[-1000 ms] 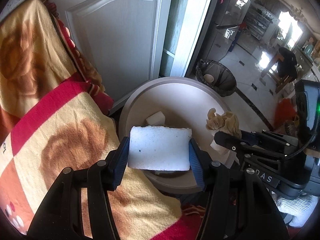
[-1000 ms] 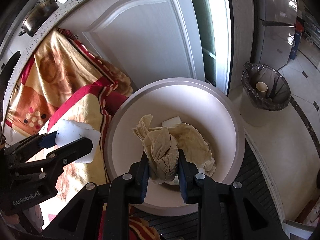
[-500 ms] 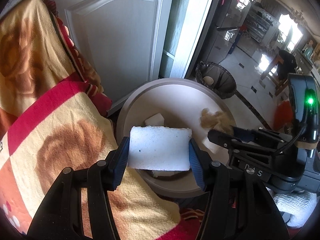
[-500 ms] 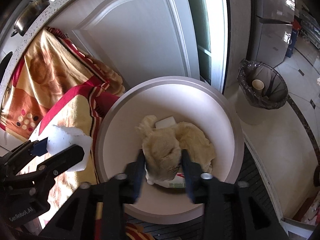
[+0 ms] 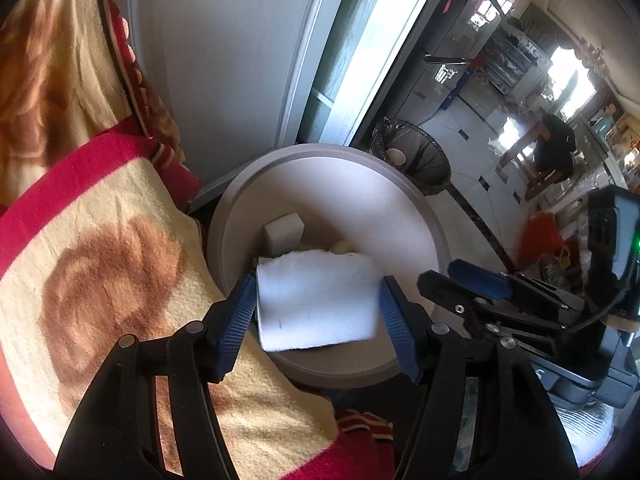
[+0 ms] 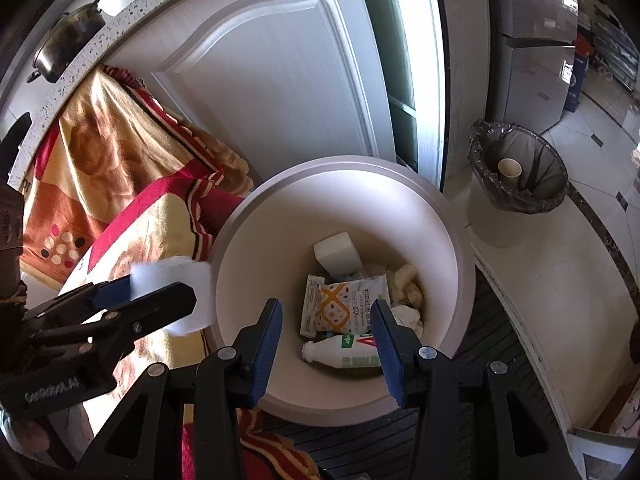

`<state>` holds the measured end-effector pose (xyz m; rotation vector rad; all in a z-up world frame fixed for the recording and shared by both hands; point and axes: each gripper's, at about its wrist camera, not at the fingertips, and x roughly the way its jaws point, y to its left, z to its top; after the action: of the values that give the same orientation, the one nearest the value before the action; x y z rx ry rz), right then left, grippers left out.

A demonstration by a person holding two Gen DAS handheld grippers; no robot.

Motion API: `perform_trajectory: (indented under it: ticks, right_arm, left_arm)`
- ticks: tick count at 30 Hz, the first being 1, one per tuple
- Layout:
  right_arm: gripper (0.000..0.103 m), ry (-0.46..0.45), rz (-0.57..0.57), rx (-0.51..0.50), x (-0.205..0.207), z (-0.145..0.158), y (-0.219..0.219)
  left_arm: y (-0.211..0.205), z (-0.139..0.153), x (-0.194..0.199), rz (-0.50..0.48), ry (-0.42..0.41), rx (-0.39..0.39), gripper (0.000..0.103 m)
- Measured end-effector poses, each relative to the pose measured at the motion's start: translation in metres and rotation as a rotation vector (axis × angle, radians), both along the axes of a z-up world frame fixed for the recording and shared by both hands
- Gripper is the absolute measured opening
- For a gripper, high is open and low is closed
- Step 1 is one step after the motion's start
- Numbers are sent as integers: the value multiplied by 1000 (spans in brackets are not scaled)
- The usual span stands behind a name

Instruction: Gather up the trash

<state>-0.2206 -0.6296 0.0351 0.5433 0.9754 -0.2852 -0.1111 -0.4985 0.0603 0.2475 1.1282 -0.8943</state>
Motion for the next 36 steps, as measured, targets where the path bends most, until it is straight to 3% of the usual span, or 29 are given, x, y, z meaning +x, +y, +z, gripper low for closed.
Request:
perform_trajectory:
  ticks: [3,8,22,31,36]
  right_arm:
    - [44,-6,-3,-10,-6,4,2]
    - [44,-23,-11,-18,-15,13,3]
    - [46,-49,24,-53,-21,32,43]
    - [46,-90,9,-119,-26,59,76]
    - [61,-121,-31,-183,-38,83,92]
  left_arm:
    - [2,1,-1,-2,5,-11,72]
    - [7,5,-2,5,-6,-8,72]
    - [46,37,-18,72,-201,35,72]
    - [71,65,-30,97,-270,-23,72]
    - [82,88,-43,98,-327,-59,72]
